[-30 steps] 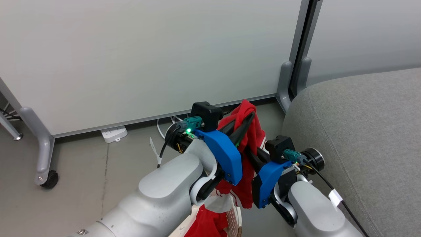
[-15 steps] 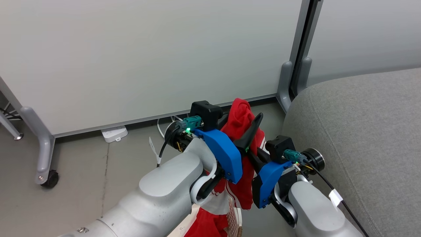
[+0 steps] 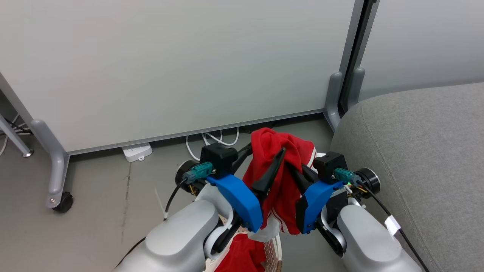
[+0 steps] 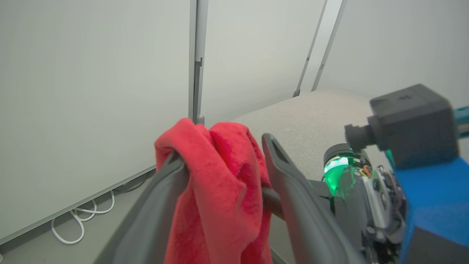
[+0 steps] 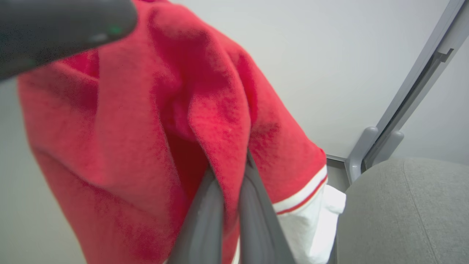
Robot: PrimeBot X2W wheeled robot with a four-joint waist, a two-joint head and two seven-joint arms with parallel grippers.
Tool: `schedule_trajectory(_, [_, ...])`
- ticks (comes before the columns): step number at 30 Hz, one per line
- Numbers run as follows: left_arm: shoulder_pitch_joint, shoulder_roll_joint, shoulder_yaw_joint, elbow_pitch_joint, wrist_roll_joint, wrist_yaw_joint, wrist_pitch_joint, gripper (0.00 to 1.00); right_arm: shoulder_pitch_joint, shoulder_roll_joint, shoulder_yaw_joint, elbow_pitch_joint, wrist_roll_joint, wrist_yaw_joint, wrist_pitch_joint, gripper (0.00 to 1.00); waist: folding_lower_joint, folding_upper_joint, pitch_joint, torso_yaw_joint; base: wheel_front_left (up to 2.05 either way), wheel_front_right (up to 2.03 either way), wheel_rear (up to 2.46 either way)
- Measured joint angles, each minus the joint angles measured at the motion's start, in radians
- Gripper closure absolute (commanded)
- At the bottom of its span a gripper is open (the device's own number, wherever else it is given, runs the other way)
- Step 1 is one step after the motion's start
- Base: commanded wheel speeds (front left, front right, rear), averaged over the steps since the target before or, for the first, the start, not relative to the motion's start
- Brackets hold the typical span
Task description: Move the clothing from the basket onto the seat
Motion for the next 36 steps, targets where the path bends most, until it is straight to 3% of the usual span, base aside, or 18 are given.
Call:
schedule_trajectory(10, [0.3,0.084,0.288,-0.244,0.275,-0.014,-0.003,0.0,0.012,0.0,-0.049,0.005,-0.024,0.0,-0.002,1.0,0.0,0.0,0.008,0.013,0.0,0.0,0.0])
schedule_trajectory(18, [0.465,0.112,0.453,-0.292,0.423,-0.05,-0.003,0.0,0.028,0.0,-0.075,-0.001,-0.048,0.0,-0.001,1.0,0.0001,0.0,0.013,0.019,0.0,0.0,0.0])
schedule_trajectory(24, [0.528,0.11,0.531,-0.296,0.491,-0.074,-0.003,0.0,0.037,0.0,-0.086,-0.005,-0.051,0.0,0.007,1.0,0.0001,0.0,0.013,0.024,0.0,0.0,0.0])
schedule_trajectory(36, [0.566,0.052,0.622,-0.295,0.571,-0.12,-0.003,0.0,0.048,0.0,-0.094,-0.019,-0.051,0.0,0.011,1.0,0.0001,0.0001,0.017,0.027,0.0,0.0,0.0])
